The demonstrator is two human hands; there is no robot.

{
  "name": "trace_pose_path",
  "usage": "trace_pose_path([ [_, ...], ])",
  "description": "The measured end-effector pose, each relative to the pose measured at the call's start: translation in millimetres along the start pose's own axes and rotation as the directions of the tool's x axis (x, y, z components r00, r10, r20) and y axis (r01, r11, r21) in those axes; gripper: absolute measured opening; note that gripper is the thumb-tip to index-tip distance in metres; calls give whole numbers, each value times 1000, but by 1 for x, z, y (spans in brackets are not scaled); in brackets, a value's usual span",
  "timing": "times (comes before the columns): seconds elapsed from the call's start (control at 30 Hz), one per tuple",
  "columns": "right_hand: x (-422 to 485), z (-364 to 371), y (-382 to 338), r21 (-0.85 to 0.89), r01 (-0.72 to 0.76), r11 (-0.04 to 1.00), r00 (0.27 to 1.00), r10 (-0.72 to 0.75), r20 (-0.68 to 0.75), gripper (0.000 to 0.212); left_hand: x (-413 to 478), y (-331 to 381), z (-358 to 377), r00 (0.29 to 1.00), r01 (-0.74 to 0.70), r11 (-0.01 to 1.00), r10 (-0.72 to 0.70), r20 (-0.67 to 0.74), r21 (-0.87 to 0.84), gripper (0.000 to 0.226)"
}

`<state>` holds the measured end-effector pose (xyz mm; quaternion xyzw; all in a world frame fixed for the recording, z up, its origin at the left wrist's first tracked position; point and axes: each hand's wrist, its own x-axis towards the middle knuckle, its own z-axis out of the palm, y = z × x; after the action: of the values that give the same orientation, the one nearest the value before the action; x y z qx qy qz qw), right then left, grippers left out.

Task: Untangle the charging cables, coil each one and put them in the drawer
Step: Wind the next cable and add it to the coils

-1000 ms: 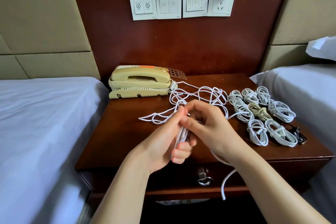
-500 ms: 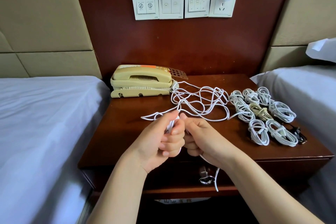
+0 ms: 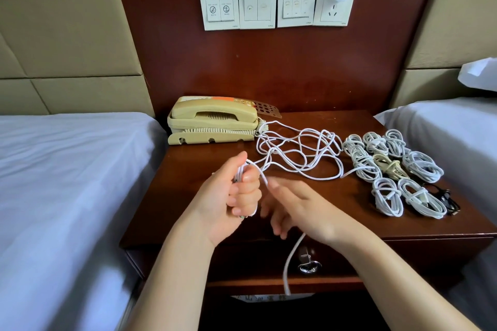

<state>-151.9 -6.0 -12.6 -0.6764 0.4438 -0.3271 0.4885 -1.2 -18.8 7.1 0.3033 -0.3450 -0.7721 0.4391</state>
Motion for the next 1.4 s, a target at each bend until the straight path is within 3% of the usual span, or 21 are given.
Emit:
trace_pose_path([
  [0.1,3,-9,0,20,91,996,989,-88,-122,35,-1,-5,7,994,77,995,-82,76,67,42],
  [0.23,0,-13,-3,-22,206,978,971,-207,-118,40,0,-16,18,978,97,976,-130,165,195,44],
  [0.4,-2,-13,-5,96,338,936,929,-315,-197,44,-3,-23,29,968,20,994,-47,247,111,53],
  [0.57,4,-11,-2,70,356,932,881,-310,-358,50,-3,-30,46,993,-106,992,102,55,65,45],
  [0.7,4,-7,-2,82,318,944,876,-260,-405,48,-1,-36,54,985,-130,987,140,-98,98,47],
  [0.83,2,-8,-3,32,339,940,844,-289,-453,51,-3,-32,54,993,-108,987,112,-32,115,51],
  [0.97,2,-10,-1,-2,313,950,849,-281,-447,56,-1,-26,50,1000,9,999,-9,14,36,60],
  [1.1,1,-9,-5,121,265,957,894,-197,-403,53,-2,-28,56,997,20,999,-18,-74,27,65],
  [1.23,2,-12,-5,177,299,938,900,-216,-379,51,2,-30,55,969,-67,995,84,-233,80,62],
  [1.4,9,-1,0,-47,313,949,830,-297,-471,49,3,-33,51,911,-125,975,187,-368,186,49],
])
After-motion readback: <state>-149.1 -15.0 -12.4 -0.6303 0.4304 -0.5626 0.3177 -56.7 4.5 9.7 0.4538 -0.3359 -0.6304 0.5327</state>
